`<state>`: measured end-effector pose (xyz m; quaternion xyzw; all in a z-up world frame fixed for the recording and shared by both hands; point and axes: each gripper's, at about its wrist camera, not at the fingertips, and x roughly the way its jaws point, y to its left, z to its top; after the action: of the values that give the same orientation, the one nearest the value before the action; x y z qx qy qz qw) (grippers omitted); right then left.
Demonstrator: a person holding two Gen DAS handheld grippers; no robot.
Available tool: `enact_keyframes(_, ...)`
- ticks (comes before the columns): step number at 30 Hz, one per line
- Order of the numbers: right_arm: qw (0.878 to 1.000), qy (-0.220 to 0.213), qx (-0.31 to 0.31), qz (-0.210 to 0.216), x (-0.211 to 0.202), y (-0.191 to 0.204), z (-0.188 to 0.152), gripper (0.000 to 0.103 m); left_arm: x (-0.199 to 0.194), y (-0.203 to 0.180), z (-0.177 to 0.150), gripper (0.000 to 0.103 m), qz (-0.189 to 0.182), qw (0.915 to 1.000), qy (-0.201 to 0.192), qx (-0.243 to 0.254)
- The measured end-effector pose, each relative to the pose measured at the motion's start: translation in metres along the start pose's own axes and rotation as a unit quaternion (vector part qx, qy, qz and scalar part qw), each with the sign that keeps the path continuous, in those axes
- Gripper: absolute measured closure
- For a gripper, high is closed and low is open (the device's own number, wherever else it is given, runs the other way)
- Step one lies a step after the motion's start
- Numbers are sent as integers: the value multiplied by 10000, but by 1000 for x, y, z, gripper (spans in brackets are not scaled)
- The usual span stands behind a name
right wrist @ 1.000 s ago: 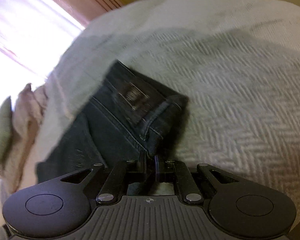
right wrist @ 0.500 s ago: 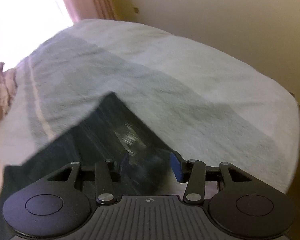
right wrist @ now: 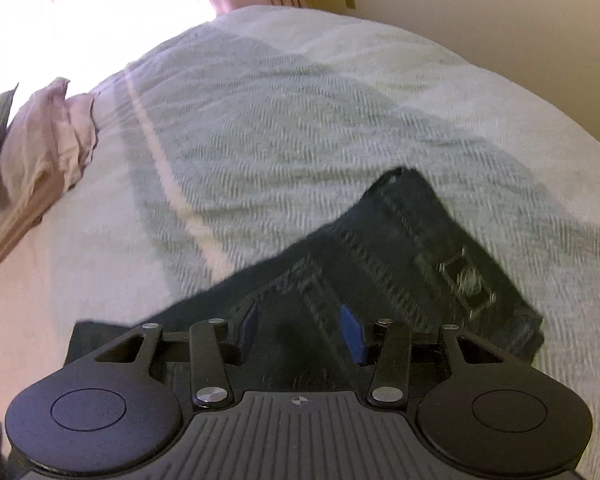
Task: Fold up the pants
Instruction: 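Grasp the jeans hem with the left gripper and pull it straight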
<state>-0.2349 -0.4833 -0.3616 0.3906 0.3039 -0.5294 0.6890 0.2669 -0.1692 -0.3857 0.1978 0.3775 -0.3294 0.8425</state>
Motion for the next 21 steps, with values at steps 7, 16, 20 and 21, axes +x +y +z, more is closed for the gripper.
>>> enact_keyframes(7,9995,159,207,-165,-8,20,-34,60,-101,195,-117,100,430,9349,-192,-3517)
enact_keyframes(16,9936,867,-374,619,-15,82,-109,60,-76,247,-196,86,-407,8708,179,-4895)
enact_keyframes(20,9891,1149,-203,897,-20,93,-140,60,-71,252,-188,100,-305,8851,313,-4634)
enact_keyframes(21,9885,1196,-204,899,-19,96,-146,60,-73,254,-187,101,-313,8874,341,-4586)
